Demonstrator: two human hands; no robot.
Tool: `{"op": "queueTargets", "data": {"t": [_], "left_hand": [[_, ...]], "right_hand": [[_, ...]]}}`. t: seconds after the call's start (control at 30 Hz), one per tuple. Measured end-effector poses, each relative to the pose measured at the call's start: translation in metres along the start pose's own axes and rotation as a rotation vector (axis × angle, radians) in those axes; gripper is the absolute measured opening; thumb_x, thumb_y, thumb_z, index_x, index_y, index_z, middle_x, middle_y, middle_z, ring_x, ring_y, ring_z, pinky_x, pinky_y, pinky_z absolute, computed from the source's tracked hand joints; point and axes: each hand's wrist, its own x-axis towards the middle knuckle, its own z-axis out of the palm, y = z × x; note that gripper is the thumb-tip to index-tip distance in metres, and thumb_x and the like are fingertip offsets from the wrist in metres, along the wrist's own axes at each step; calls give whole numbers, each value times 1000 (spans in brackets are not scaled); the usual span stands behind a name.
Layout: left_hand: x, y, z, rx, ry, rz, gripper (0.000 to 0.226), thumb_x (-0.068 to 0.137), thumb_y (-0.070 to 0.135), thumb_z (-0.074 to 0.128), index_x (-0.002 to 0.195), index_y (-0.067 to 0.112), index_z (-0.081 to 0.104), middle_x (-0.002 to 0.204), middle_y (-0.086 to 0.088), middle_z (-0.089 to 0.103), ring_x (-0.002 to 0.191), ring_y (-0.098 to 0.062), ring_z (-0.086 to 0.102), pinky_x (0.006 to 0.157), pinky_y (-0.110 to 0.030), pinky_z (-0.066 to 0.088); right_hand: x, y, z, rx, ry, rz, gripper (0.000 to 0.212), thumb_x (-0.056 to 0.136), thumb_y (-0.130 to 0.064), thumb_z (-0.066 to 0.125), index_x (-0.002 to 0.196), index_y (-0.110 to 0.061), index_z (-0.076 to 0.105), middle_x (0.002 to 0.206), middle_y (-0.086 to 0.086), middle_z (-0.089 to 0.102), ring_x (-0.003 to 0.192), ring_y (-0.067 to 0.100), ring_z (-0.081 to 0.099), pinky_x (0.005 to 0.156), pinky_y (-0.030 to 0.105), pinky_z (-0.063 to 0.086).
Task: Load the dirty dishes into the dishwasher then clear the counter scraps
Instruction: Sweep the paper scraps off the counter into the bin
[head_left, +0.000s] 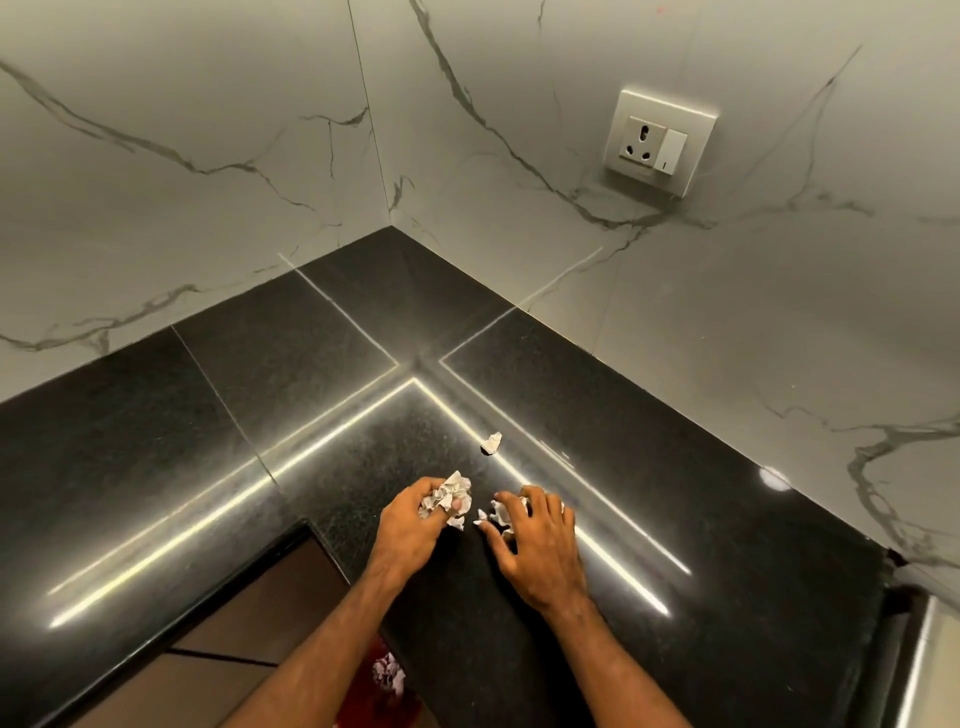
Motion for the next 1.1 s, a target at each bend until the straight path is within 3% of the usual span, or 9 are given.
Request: {"op": "queueTargets", "data": {"t": [0.17,0.27,0.4,0.5,0.6,0.63,0.73,0.87,1.1], "left_hand": [[-14,-7,-14,-236,-63,-65,17,89,35,76,106,36,73,102,7,77,97,-14,73,97,-45,55],[-28,-6,-28,-326,-64,-81,17,89,35,76,106,33,74,103,2,77,98,-19,73,98,-44,55],[-45,-17,-47,-394,-71,-101,19,89,32,76,108,28,74,103,-1,77,101,-28,70,98,-43,54],[-52,-26,-59,-488,-69,-134,24,89,22,75,112,17,73,105,-7,76,103,-29,71,98,-45,55],[-57,-30,-69,-562,-62,-144,24,91,17,73,114,12,72,107,-9,76,105,-28,70,87,-32,57],[-59,-31,-73,-605,-58,-153,24,92,15,72,115,10,71,109,-9,76,105,-26,70,83,-27,57],[-65,-33,-85,-783,-35,-216,24,93,7,68,117,4,68,111,-12,75,98,-18,72,74,-20,56],[-76,-50,-101,-957,-37,-296,27,93,8,66,120,3,67,113,-11,74,99,-18,70,82,-26,56],[-109,-111,-119,-1129,43,-502,54,79,21,71,125,-7,62,115,-25,59,103,-37,54,109,-54,39]], "right_hand": [[1,9,9,236,45,-5,6,102,-30,60,108,-30,62,105,-12,55,100,12,52,93,28,44],[0,4,2,439,121,111,9,103,-20,61,107,-28,61,102,-12,60,96,5,56,90,10,37],[4,-19,0,507,94,204,16,105,-28,58,121,-26,61,113,-12,64,101,-5,56,89,7,38],[6,-34,13,352,-111,134,31,104,-34,57,133,-25,57,122,-11,60,110,6,56,97,24,46],[4,-46,20,241,-115,120,5,104,-22,53,104,-22,58,103,-1,59,97,22,56,83,40,48],[2,-52,20,285,-76,166,10,104,-18,52,95,-22,55,96,-1,58,91,22,55,80,40,47],[-8,-64,14,524,22,378,14,103,-25,58,89,-24,57,85,-6,61,82,18,58,74,35,47],[-31,-120,2,1083,-65,701,17,102,-32,63,93,-18,66,62,-2,54,51,14,47,44,25,39],[-62,-224,35,1591,-236,927,10,100,-13,64,97,-6,72,85,11,73,71,18,70,63,29,58]]}}
